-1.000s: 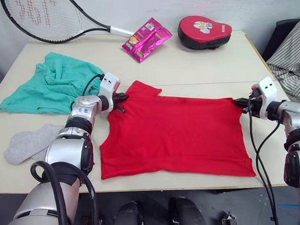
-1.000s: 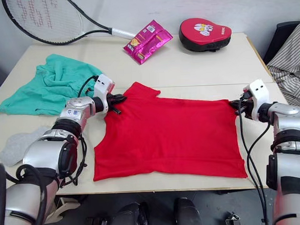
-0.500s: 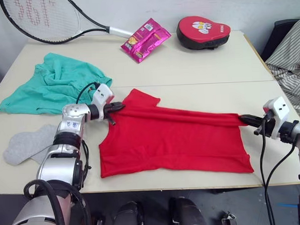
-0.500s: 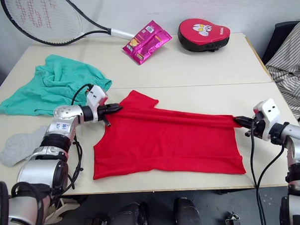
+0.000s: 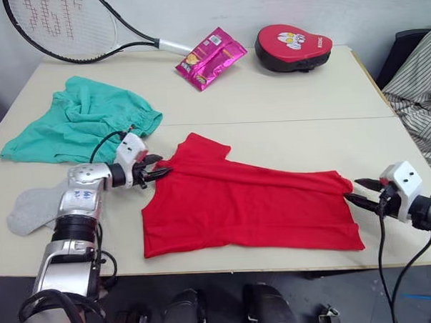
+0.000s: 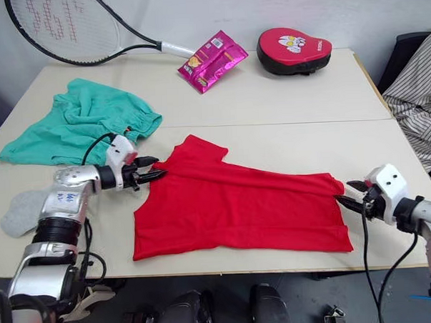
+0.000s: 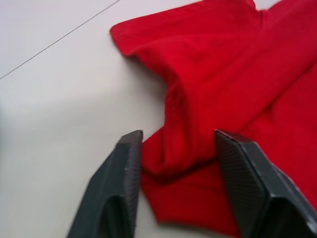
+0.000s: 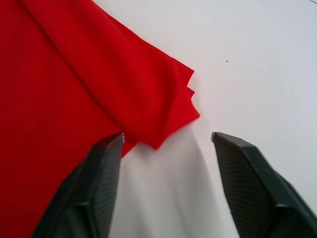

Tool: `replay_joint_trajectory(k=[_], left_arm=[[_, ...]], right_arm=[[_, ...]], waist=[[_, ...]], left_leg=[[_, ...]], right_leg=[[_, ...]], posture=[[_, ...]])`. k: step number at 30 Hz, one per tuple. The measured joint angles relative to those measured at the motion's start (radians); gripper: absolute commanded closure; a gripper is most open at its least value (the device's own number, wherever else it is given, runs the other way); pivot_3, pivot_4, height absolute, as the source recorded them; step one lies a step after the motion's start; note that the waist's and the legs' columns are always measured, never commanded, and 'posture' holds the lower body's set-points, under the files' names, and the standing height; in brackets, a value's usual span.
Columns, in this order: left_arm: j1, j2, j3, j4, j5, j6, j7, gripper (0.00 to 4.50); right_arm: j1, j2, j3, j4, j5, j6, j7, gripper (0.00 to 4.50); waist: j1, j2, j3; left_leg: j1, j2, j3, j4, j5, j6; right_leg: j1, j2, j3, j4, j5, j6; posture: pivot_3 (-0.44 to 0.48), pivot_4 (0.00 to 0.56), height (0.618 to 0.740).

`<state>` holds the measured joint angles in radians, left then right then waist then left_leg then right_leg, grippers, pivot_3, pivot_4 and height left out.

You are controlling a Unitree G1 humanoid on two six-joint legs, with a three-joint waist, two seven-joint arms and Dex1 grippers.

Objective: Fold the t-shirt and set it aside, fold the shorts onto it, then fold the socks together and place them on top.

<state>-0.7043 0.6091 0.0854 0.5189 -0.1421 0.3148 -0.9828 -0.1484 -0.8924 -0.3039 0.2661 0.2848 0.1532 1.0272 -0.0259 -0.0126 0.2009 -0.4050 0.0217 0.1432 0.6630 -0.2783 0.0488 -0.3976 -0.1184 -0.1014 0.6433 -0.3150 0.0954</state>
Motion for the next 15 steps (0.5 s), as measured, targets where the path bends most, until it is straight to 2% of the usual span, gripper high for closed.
replay_joint_trajectory(k=[1,3,6,9,15], left_arm=[[-0.003,0.020,0.020,-0.035,-0.032,0.069,-0.006,0.72],[-0.016,0.056,0.038,-0.099,-0.079,0.171,-0.026,0.09],[-0.027,0.066,0.031,-0.173,-0.113,0.264,-0.032,0.03],[-0.042,0.026,-0.003,-0.192,-0.114,0.317,0.007,0.03],[-0.104,-0.044,-0.109,-0.095,-0.071,0.266,0.025,0.03]], right_arm=[[-0.004,-0.016,-0.003,-0.015,0.009,0.008,0.012,0.41],[-0.013,-0.043,-0.004,-0.025,0.017,0.019,0.040,0.40],[-0.030,-0.066,0.002,-0.003,0.016,0.018,0.079,0.40],[-0.060,-0.095,0.002,0.069,0.016,0.028,0.105,0.40],[-0.138,-0.101,0.002,0.140,0.018,0.103,0.084,0.40]], waist=[[0.000,0.000,0.000],[0.000,0.000,0.000],[0.007,0.000,0.000],[0.021,0.000,0.000],[0.024,0.000,0.000]], left_leg=[[0.000,0.000,0.000,0.000,0.000,0.000],[0.001,0.000,-0.001,0.000,0.000,0.000],[0.001,-0.001,-0.001,0.001,0.000,0.000],[0.001,-0.001,-0.001,0.002,0.000,0.001],[0.000,-0.001,0.000,0.003,0.000,0.001]], right_leg=[[0.000,0.000,0.000,0.000,0.000,0.000],[0.001,0.000,0.000,0.000,0.000,0.000],[0.002,0.000,0.000,-0.001,0.000,0.000],[0.003,0.000,0.000,-0.001,0.000,0.000],[0.002,0.000,0.000,-0.001,0.000,0.000]], posture=[[0.000,0.150,0.740],[0.000,0.150,0.740],[0.000,0.150,0.740],[0.000,0.150,0.740],[0.000,0.150,0.740]])
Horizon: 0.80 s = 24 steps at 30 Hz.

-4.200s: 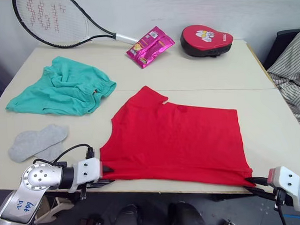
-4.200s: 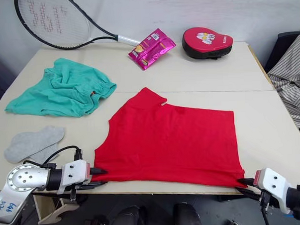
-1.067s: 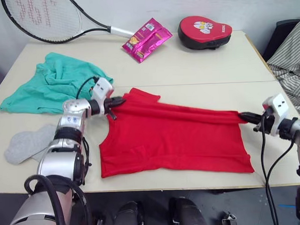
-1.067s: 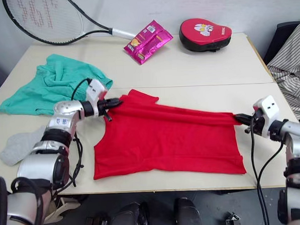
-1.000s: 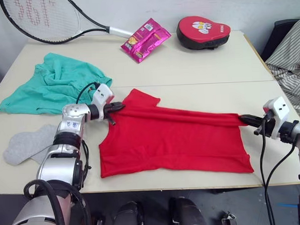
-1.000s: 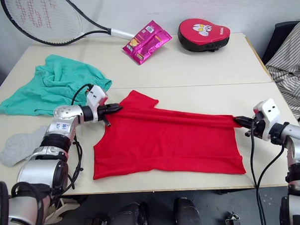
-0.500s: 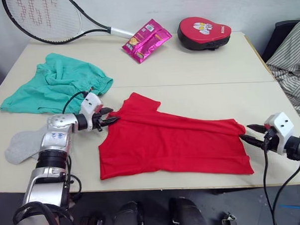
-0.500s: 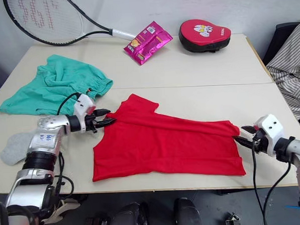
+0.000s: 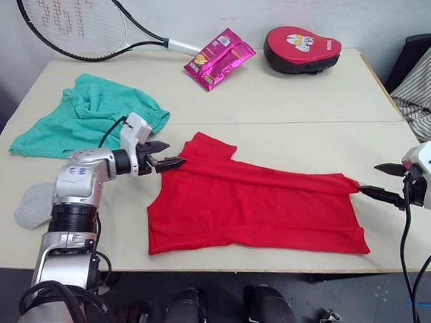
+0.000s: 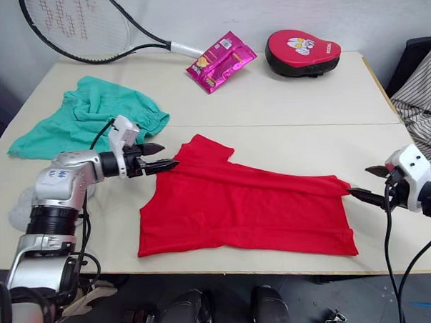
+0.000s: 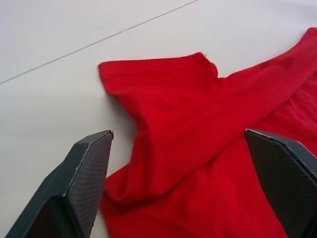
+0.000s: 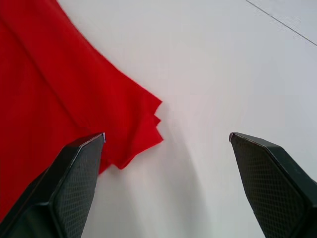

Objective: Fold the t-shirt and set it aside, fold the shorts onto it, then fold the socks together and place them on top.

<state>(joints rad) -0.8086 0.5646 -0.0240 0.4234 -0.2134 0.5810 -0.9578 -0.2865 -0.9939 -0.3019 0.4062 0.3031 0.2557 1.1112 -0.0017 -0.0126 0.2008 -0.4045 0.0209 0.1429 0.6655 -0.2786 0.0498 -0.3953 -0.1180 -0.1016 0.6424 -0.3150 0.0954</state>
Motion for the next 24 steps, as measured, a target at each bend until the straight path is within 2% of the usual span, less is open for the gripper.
replay_joint_trajectory(k=[6,10,22,24], left_arm=[[-0.096,-0.038,-0.041,0.175,0.053,-0.085,0.011,0.03],[-0.124,-0.053,-0.040,0.257,0.070,-0.122,0.028,0.03],[-0.153,-0.063,-0.043,0.344,0.102,-0.190,0.016,0.03],[-0.155,-0.067,-0.043,0.344,0.103,-0.197,0.014,0.00]], right_arm=[[-0.021,0.014,0.087,0.020,-0.025,0.074,0.010,0.40],[-0.017,0.030,0.101,0.011,-0.024,0.096,0.008,0.40],[-0.117,0.055,0.121,0.006,-0.010,0.157,0.000,0.40],[-0.147,0.055,0.151,0.048,-0.037,0.152,-0.011,0.80]], waist=[[-0.001,0.000,0.000],[-0.001,0.000,0.000],[-0.002,0.000,0.000],[0.000,0.000,0.000]], left_leg=[[0.000,0.001,0.001,0.000,0.000,0.000],[0.000,0.001,0.001,0.000,0.000,0.000],[0.000,0.001,0.001,0.000,0.000,0.000],[0.000,0.001,0.001,0.000,0.000,0.000]], right_leg=[[-0.001,0.001,0.000,-0.001,0.000,0.000],[-0.001,0.001,-0.001,0.001,0.000,0.000],[-0.001,0.000,-0.001,0.000,0.000,0.000],[-0.001,0.000,-0.001,0.001,0.000,0.000]], posture=[[0.000,0.150,0.740],[0.000,0.150,0.740],[0.000,0.150,0.740],[0.000,0.150,0.740]])
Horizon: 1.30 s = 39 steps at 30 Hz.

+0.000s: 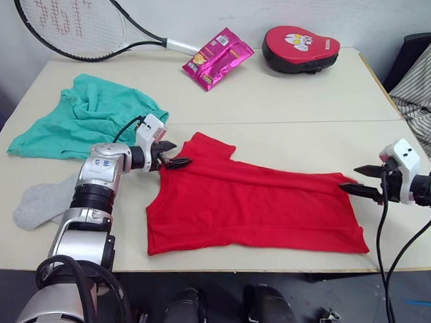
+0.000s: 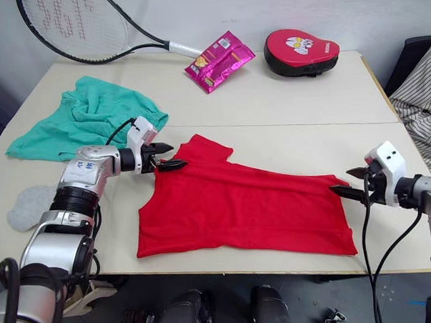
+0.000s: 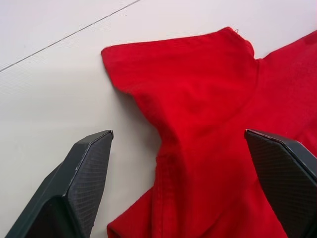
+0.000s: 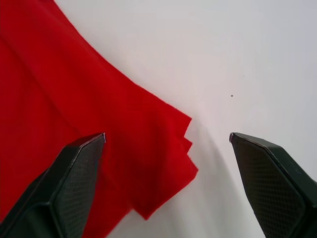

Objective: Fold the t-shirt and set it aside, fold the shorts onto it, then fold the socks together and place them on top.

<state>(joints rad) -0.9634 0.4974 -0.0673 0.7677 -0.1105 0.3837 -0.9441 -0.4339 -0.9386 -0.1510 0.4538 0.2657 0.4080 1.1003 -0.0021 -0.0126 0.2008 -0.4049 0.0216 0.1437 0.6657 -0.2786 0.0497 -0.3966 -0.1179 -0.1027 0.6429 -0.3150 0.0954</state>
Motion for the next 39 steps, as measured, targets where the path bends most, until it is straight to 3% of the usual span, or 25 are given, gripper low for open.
replay_joint_trajectory(k=[3,11,25,38,39], left_arm=[[0.000,-0.001,0.000,0.000,0.002,-0.003,-0.009,0.00],[-0.014,-0.006,0.000,0.041,0.012,-0.028,-0.010,0.00],[-0.215,-0.066,0.012,0.356,0.070,-0.182,0.084,0.00],[-0.296,-0.216,0.066,0.576,0.126,-0.219,0.348,0.00],[-0.297,-0.222,0.064,0.578,0.137,-0.225,0.365,0.19]], right_arm=[[-0.010,0.001,0.015,0.032,-0.012,-0.006,-0.002,1.62],[-0.010,0.001,0.031,0.044,-0.023,-0.037,0.000,4.38],[0.079,0.001,0.007,-0.057,-0.019,-0.080,-0.001,4.45],[0.098,0.018,0.003,-0.107,-0.010,-0.081,-0.013,4.45],[0.105,0.019,0.002,-0.116,-0.009,-0.080,-0.017,4.48]], waist=[[0.000,0.000,0.000],[-0.001,0.000,0.000],[0.000,0.000,0.000],[0.000,-0.001,0.000],[0.000,-0.001,0.000]], left_leg=[[0.000,0.000,0.000,0.000,0.000,0.000],[0.000,0.000,0.000,0.000,0.000,0.000],[-0.001,0.000,0.000,0.000,0.000,0.000],[-0.001,-0.001,0.000,0.000,0.000,0.000],[-0.001,-0.001,0.000,0.000,0.000,0.000]], right_leg=[[0.000,0.000,0.000,0.000,0.000,0.000],[0.000,0.000,0.000,0.000,0.000,0.000],[0.000,0.001,-0.001,0.000,0.000,0.000],[0.000,0.000,-0.001,0.000,0.000,0.000],[0.000,0.000,-0.001,0.000,0.000,0.000]], posture=[[0.000,0.150,0.740],[0.000,0.150,0.740],[0.000,0.150,0.740],[0.000,0.150,0.740],[0.000,0.150,0.740]])
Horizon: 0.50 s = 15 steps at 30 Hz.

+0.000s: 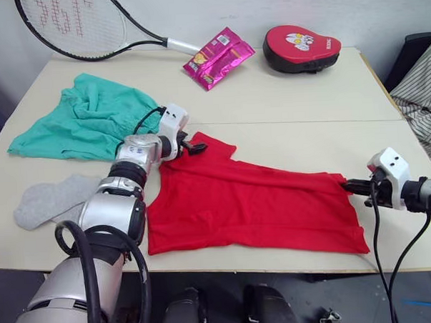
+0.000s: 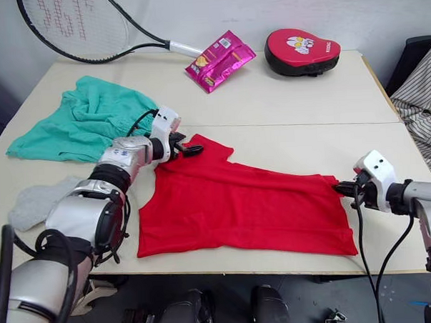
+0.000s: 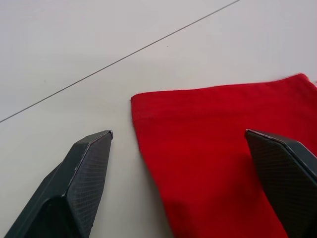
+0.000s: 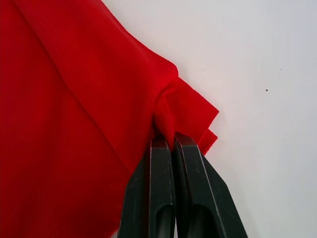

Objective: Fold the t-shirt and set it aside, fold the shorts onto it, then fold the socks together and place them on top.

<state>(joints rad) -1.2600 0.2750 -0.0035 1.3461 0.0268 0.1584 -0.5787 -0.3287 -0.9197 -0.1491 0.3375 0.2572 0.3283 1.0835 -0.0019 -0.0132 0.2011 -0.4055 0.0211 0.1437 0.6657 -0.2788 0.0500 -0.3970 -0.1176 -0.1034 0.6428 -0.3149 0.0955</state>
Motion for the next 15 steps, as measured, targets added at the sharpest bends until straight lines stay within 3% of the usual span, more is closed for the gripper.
replay_joint_trajectory(k=[2,11,15], left_arm=[[-0.003,-0.010,-0.008,0.001,0.028,-0.008,0.024,0.58],[-0.003,-0.032,0.025,0.004,0.058,-0.016,0.053,3.37],[0.009,-0.031,0.052,0.006,0.054,-0.051,0.053,4.38]], right_arm=[[0.017,0.005,-0.007,-0.024,0.005,0.003,-0.008,4.50],[0.105,0.007,-0.046,-0.120,0.042,0.028,-0.044,4.50],[0.122,0.007,-0.054,-0.142,0.048,0.038,-0.057,4.50]], waist=[[0.001,0.000,0.000],[0.004,0.000,0.000],[0.001,0.000,0.000]], left_leg=[[0.000,0.000,0.000,0.000,0.000,0.000],[0.000,-0.001,0.000,0.000,0.000,0.000],[0.000,-0.001,0.000,0.000,0.000,0.000]], right_leg=[[0.000,0.000,0.000,-0.001,0.000,0.000],[0.000,-0.001,0.000,-0.003,0.000,0.000],[0.000,-0.001,0.000,-0.003,0.000,0.000]], posture=[[0.000,0.150,0.740],[0.000,0.150,0.740],[0.000,0.150,0.740]])
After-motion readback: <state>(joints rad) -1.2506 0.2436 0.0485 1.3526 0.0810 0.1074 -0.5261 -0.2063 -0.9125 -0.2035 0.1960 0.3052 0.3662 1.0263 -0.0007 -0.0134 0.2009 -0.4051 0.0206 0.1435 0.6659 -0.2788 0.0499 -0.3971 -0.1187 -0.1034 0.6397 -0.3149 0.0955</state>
